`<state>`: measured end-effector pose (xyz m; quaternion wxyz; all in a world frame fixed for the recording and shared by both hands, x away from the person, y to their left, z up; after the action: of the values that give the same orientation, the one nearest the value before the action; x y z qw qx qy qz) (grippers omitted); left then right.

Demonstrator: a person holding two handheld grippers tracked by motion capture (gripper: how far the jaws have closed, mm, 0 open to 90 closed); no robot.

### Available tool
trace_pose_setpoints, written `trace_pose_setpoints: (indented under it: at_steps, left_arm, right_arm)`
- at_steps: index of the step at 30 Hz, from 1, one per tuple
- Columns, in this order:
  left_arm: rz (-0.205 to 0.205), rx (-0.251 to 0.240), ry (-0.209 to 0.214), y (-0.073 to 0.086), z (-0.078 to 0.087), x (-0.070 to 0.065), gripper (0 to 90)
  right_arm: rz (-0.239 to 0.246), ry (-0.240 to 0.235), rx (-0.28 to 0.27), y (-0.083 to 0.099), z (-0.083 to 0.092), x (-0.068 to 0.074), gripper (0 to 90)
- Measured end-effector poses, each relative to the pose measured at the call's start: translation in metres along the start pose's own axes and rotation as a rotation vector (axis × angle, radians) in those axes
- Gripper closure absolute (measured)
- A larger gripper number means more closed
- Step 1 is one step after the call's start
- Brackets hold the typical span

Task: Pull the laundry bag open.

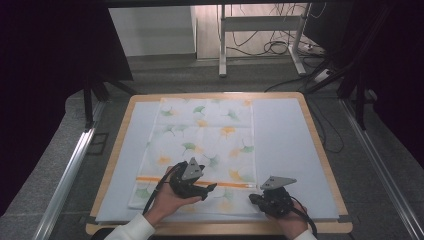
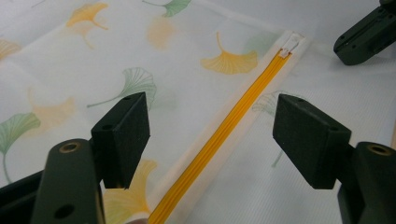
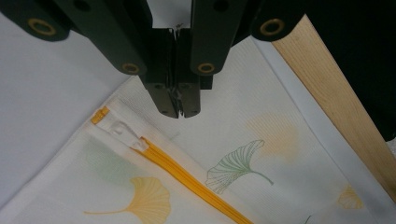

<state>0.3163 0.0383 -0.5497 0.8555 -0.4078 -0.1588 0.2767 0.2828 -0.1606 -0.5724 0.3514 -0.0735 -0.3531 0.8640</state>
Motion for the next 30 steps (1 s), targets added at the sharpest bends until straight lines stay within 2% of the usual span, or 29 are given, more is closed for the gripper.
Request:
trace_pose_setpoints:
  at_steps: [7,16,22,30]
  left_arm:
    - [0.002,0.002,0.012,-0.005,-0.008,-0.003,27.4]
    - [-0.013,0.005,0.042,-0.017,-0.022,-0.014,28.3]
    - [0.003,0.002,0.062,-0.024,-0.03,-0.019,28.2]
    - [-0.012,0.008,0.075,-0.03,-0.039,-0.027,28.3]
  right_arm:
    - [0.008,0.0,0.008,0.0,-0.001,0.0,86.8]
    - [0.003,0.008,0.009,0.0,-0.001,-0.002,86.8]
    - [0.011,0.015,0.02,0.001,-0.003,-0.004,86.8]
    - [0.011,0.026,0.02,0.001,-0.002,-0.007,86.8]
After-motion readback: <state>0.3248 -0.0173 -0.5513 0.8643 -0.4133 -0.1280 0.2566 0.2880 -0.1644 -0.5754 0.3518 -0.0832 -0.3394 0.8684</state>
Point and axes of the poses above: each handheld gripper's, and its own axes: z roughly backward along the jaws, y roughly out of its underside, x roughly to its left, the point moved 8 cm from there along -z, roughly forward along the jaws, and after that the axes turned 1 degree about -y, right-handed, at the moved point
